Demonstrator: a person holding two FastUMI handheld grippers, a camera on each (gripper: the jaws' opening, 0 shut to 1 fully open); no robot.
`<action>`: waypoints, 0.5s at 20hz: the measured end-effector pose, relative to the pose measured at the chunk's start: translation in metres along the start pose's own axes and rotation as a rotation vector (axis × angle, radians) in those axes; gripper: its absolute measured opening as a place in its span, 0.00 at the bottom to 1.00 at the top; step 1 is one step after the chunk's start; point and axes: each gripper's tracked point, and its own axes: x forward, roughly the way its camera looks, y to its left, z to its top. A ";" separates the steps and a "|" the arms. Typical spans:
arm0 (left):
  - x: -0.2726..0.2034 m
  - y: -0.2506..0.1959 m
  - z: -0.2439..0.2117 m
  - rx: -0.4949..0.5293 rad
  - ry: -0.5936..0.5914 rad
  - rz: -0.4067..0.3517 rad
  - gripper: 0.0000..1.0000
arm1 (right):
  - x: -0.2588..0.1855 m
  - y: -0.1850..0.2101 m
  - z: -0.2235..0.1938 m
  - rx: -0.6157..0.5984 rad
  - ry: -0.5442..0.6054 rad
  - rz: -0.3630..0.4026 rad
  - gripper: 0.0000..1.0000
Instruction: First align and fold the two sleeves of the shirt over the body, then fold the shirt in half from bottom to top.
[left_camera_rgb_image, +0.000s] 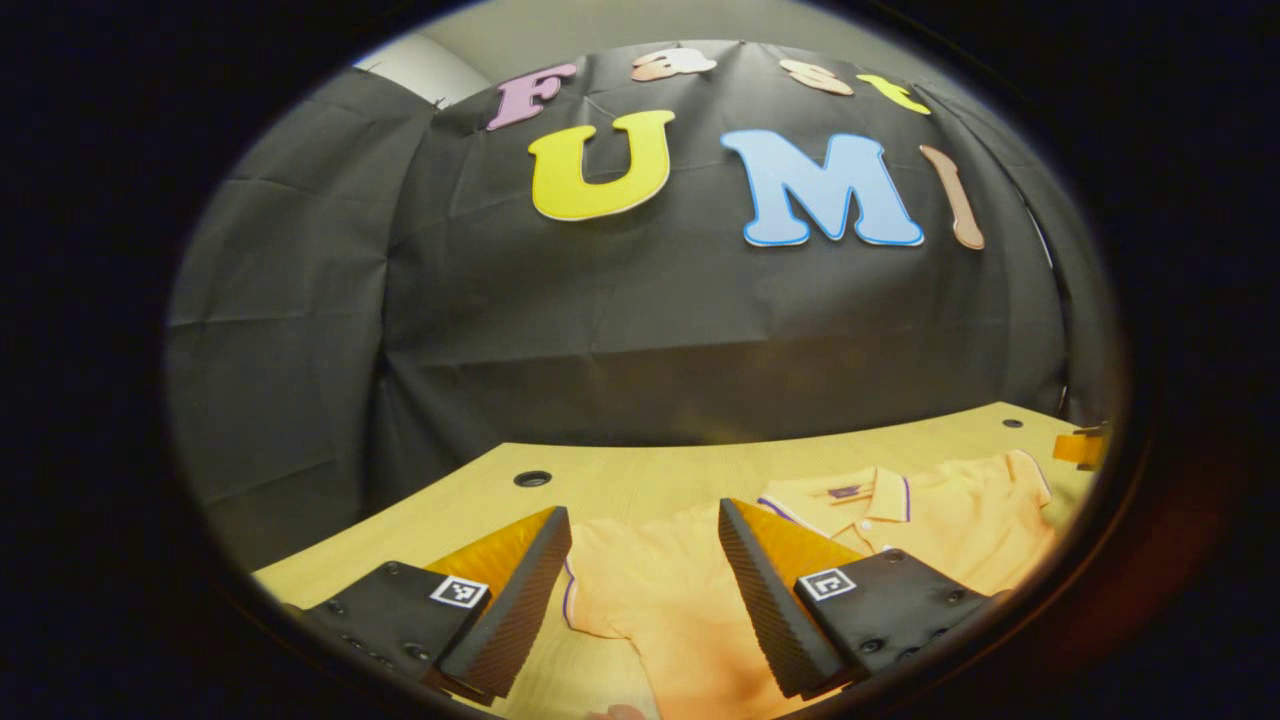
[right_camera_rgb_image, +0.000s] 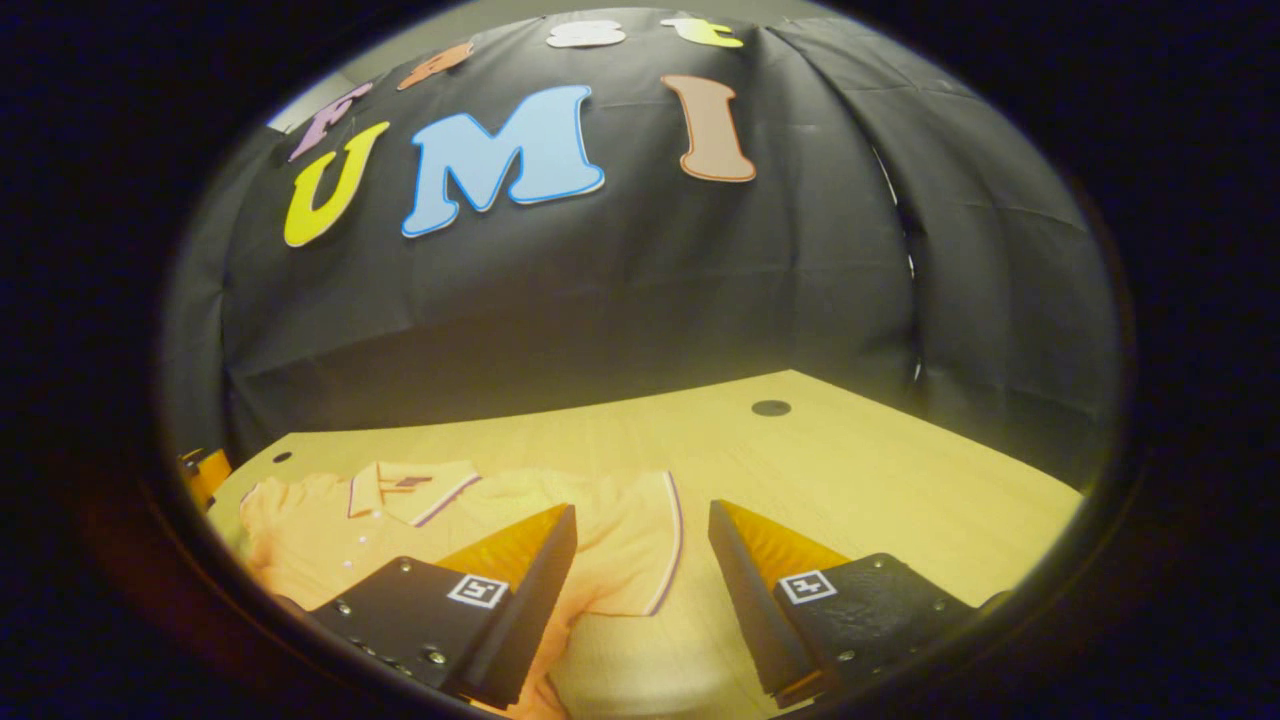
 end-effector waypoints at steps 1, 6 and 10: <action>0.000 0.000 0.000 -0.002 0.000 -0.002 0.99 | 0.002 -0.003 -0.009 -0.015 0.026 -0.008 0.83; 0.000 0.000 -0.003 0.005 0.004 0.003 0.99 | 0.006 -0.013 -0.019 0.002 0.098 -0.032 0.81; 0.002 0.001 -0.006 0.010 0.009 0.005 0.97 | 0.017 -0.016 -0.033 0.004 0.184 -0.059 0.81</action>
